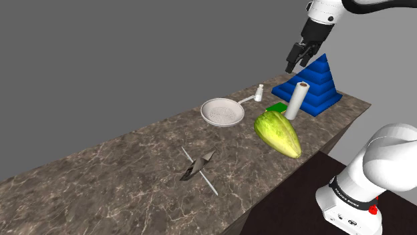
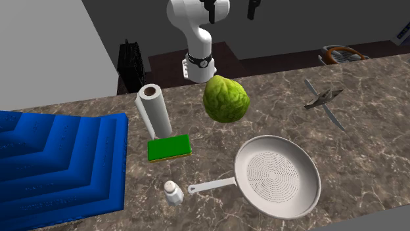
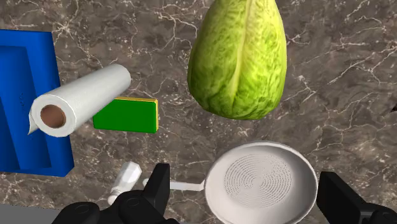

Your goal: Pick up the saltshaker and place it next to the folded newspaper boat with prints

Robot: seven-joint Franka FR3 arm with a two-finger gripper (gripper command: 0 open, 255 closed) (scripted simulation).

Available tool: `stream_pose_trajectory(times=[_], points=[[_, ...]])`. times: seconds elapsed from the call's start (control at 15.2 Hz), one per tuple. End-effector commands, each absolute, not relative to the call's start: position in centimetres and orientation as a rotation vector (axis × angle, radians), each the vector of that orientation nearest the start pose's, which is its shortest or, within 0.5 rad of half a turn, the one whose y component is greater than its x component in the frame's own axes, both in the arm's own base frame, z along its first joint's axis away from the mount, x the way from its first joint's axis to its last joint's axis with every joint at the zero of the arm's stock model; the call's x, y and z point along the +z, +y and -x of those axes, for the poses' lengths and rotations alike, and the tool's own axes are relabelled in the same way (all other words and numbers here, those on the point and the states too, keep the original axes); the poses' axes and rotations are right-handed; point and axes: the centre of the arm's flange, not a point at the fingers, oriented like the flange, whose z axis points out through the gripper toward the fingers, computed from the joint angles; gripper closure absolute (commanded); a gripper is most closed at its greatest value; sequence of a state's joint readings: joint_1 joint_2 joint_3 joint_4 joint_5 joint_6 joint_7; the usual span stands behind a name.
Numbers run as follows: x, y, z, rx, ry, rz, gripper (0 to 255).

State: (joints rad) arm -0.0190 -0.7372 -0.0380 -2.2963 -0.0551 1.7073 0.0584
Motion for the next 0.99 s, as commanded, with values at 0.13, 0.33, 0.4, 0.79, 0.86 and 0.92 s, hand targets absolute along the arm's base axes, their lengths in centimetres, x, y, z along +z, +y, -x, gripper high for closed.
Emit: stream_pose_trajectory(times=[0.13, 0.33, 0.4, 0.79, 0.86, 0.92], points=[[60.0, -4.6, -34.5, -0.244, 0.162, 3.148, 0], [57.6, -7.3, -36.3, -0.258, 0.158, 3.134, 0], [56.8, -8.2, -36.9, -0.263, 0.157, 3.129, 0], [51.9, -13.5, -40.6, -0.291, 0.149, 3.100, 0], [51.1, -14.3, -41.2, -0.295, 0.148, 3.096, 0], [50.3, -15.2, -41.8, -0.300, 0.147, 3.091, 0]])
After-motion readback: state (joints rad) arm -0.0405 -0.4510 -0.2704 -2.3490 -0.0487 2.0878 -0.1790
